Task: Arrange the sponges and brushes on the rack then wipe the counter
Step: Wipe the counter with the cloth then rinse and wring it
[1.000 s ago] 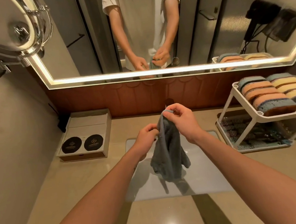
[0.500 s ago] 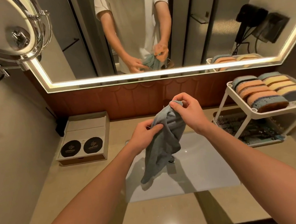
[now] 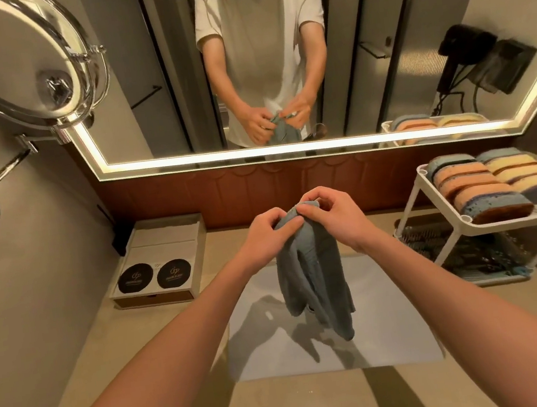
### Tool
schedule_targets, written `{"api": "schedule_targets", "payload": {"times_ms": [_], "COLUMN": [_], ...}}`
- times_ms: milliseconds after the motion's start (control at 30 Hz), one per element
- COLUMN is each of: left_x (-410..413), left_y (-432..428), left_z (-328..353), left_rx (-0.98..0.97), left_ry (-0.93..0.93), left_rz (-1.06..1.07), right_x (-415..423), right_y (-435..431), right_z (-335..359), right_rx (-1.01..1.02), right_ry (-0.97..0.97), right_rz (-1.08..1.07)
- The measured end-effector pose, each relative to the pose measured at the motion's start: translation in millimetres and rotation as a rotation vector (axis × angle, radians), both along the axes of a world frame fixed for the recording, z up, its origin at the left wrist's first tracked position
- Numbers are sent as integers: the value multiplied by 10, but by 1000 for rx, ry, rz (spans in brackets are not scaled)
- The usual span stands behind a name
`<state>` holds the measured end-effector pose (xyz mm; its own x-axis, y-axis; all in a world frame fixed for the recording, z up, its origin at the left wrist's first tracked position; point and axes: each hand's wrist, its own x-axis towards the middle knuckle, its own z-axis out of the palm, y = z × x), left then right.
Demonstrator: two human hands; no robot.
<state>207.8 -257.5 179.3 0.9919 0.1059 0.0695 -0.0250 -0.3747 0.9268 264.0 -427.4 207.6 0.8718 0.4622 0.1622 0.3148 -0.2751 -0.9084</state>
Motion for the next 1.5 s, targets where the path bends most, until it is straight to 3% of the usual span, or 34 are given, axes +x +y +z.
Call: {"api": "schedule_targets", "payload": {"times_ms": [100,333,467,600,767,867,1033,1100,1200,1500], "left_x": [70,184,219,220,35,-136,-168,-140,-102,195], "left_y": [-72,-126,-178,-92,-127,-226,-424,-456,-460,-352], "left_z": [56,174,164,32,-171,-287,-387,-345,-368,-343], "left_rx": [26,1,47,165,-54,-233,-621,-680,-605,-309], "left_ry": [-67,-63,-73,40,501,682,539,467,361,342], "left_rz": [59,168,118,208,315,252,117,51,24,-131], "right_x": [50,129,214,230,171,156,128,116,120,79], "right_y": [-80,-196,-99,-34,23,31,26,21,30,-27], "right_z": [46,167,143,65,-52,-59,-37,-44,-73,-105], "right_rx": [-72,-338,-537,-310,62,318,532,563,660,544], "right_ry": [32,354,303,330,633,820,983,1026,1045,893], "right_rz": [25,230,319,191,66,40,-29,-50,-90,90]}}
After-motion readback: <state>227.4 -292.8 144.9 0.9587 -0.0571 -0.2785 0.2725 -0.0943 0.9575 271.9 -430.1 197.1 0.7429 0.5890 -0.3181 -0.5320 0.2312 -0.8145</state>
